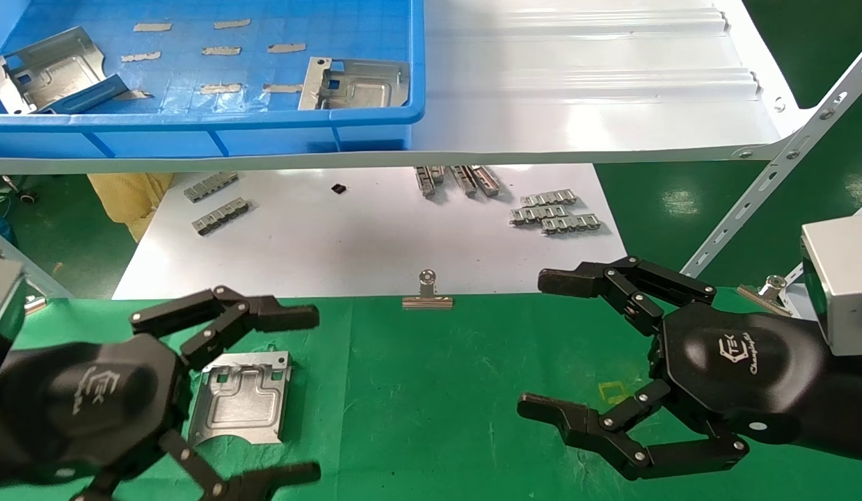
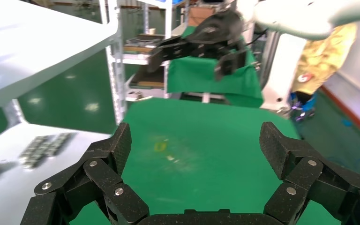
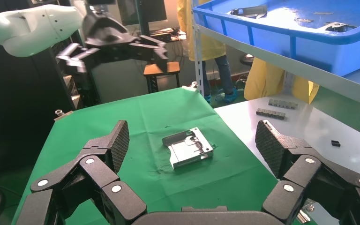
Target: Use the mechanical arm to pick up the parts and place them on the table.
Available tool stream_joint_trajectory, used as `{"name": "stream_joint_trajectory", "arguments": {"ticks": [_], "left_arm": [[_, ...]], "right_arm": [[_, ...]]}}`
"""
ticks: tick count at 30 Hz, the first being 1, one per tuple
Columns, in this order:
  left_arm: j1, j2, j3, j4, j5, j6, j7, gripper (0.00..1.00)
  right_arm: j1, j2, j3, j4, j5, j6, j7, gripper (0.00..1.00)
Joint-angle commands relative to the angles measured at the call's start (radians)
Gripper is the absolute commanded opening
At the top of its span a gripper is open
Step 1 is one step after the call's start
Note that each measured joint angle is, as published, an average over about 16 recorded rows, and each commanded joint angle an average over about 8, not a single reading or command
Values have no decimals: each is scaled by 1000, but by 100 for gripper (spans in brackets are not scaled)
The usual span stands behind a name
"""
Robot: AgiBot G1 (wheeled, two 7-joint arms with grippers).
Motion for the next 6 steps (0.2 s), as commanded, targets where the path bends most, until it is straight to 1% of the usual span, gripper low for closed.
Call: {"name": "stream_joint_trajectory", "arguments": {"ticks": [1,6], "left_arm": [[20,-8,-13,-41,-16,-2,-32,100],[30,-13,-21,-62,-26,-4,-41,100]], "right_arm": [[0,0,0,0,0,0,0,100],[0,0,0,0,0,0,0,100]]}}
